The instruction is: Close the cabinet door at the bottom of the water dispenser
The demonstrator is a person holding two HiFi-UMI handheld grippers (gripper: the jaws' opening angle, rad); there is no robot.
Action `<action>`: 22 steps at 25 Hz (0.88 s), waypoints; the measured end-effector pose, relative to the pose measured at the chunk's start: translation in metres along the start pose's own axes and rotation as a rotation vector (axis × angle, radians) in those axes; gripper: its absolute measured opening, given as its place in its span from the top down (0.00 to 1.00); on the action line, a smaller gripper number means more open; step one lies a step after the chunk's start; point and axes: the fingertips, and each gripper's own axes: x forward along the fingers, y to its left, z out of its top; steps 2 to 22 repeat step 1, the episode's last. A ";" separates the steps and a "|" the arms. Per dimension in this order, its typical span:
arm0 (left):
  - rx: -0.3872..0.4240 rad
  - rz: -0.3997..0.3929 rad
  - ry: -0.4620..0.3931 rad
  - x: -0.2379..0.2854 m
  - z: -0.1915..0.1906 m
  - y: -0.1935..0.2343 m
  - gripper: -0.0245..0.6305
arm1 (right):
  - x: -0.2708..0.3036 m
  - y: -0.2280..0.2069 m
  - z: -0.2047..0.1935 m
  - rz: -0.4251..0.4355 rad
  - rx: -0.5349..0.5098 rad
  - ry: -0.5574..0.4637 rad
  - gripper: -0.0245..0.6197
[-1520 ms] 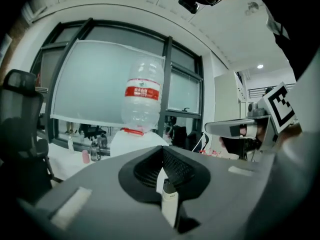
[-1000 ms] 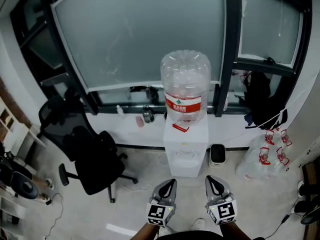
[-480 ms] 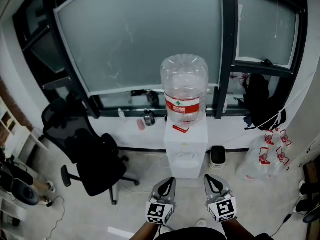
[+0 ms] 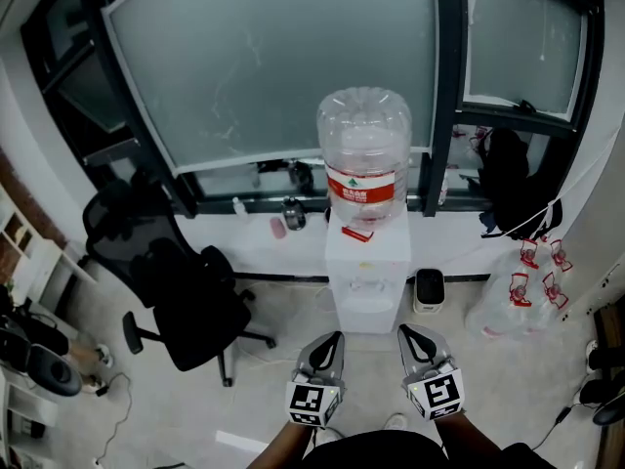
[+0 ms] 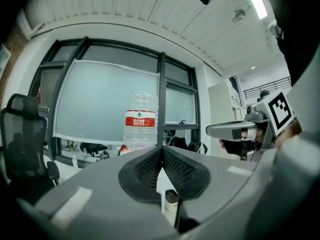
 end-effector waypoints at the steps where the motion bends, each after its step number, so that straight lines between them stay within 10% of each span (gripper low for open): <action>1: -0.003 0.002 -0.002 0.000 0.000 0.001 0.93 | 0.001 -0.001 0.000 -0.003 0.001 0.000 0.96; 22: -0.003 0.002 -0.002 0.000 0.000 0.001 0.93 | 0.001 -0.001 0.000 -0.003 0.001 0.000 0.96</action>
